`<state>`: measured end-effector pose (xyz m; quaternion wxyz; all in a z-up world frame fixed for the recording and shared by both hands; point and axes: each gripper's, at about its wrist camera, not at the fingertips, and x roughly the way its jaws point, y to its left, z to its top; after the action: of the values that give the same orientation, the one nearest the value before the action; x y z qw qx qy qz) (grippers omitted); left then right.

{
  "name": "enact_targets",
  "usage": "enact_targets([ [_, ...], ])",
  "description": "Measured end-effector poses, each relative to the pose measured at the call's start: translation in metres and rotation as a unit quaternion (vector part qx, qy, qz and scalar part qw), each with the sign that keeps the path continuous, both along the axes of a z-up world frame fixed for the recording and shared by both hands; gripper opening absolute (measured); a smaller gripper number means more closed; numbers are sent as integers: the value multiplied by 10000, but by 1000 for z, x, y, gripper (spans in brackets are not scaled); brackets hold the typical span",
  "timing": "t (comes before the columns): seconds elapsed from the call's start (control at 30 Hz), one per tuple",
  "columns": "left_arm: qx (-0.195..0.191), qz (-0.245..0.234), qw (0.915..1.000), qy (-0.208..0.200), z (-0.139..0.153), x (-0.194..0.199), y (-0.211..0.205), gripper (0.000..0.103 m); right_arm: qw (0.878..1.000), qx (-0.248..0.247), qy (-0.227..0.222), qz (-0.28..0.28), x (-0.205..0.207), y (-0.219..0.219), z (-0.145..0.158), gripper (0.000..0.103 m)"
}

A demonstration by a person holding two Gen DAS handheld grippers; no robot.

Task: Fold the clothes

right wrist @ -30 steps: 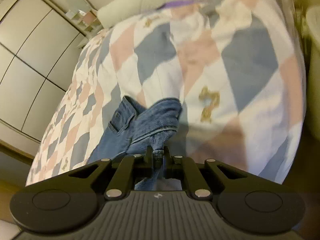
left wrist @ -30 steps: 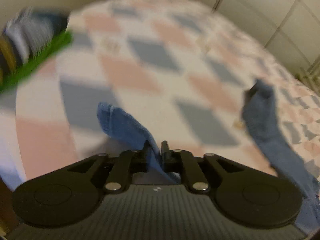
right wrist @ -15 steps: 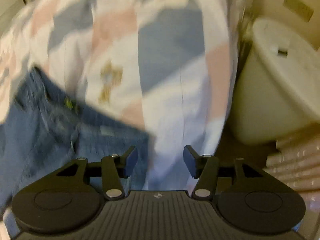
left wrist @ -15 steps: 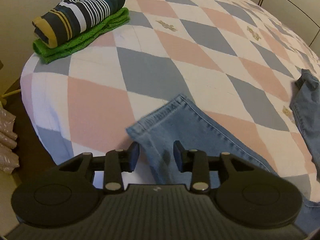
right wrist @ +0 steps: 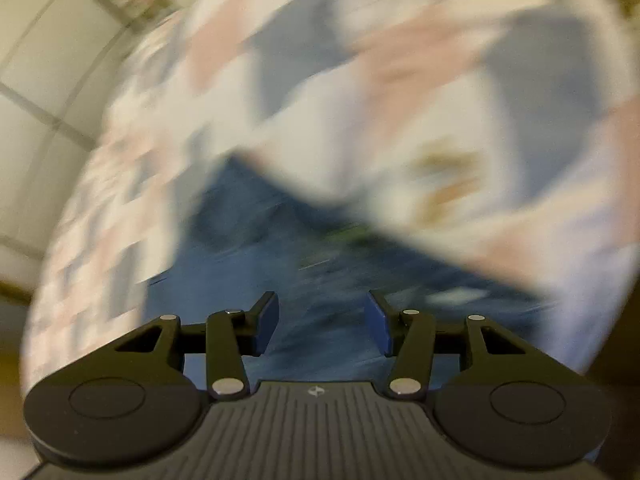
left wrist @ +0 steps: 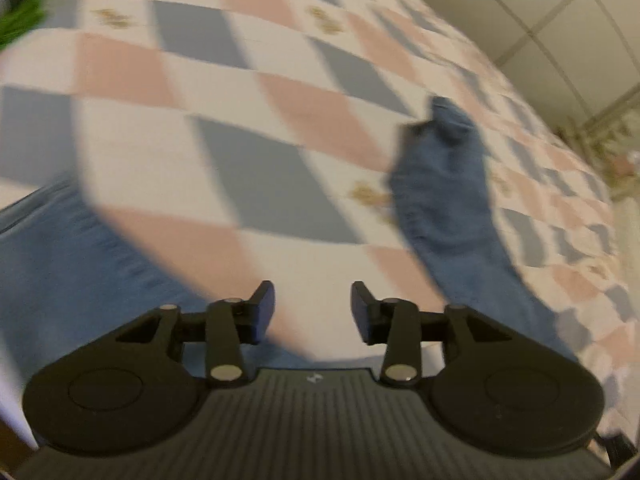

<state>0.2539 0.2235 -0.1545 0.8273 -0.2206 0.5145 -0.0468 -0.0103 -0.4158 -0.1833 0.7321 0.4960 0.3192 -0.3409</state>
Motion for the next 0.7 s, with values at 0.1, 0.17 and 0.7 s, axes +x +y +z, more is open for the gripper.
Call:
enact_targets([
  [0.1, -333, -78, 9993, 149, -18, 36, -13, 48, 9970, 424, -436, 484, 49, 33, -2, 60],
  [0.17, -621, 21, 9976, 306, -34, 60, -17, 48, 9914, 856, -446, 887, 83, 58, -17, 60],
  [0.7, -2629, 1150, 9530, 975, -171, 181, -65, 48, 9665, 2386, -48, 949, 189, 184, -110, 60],
])
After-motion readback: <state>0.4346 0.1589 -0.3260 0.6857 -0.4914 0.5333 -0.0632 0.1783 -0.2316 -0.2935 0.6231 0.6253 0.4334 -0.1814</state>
